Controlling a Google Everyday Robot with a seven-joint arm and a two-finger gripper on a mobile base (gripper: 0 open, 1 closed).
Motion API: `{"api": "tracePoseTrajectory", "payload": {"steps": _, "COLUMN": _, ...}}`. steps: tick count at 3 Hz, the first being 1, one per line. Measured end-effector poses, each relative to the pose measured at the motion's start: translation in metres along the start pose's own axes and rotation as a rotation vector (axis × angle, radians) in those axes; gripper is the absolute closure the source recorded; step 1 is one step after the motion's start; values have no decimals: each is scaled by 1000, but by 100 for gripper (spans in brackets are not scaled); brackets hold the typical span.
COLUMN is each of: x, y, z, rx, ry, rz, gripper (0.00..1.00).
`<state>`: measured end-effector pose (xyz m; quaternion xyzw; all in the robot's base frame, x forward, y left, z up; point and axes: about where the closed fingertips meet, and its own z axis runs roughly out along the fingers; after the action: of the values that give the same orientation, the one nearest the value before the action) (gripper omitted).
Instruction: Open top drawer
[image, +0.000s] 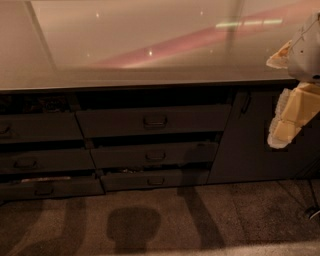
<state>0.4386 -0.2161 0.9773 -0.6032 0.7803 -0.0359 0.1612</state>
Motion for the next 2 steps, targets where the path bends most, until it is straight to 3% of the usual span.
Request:
{"api": "tracePoseTrajectory", "payload": {"steps": 1, "x": 0, "y": 0, "z": 0, "rx": 0, "ry": 0, "rz": 0, "gripper": 0}}
{"api": "tracePoseTrajectory", "payload": {"steps": 2, "x": 12, "y": -15, "z": 45, "rx": -55, "ry": 10, "rz": 35, "gripper": 0}}
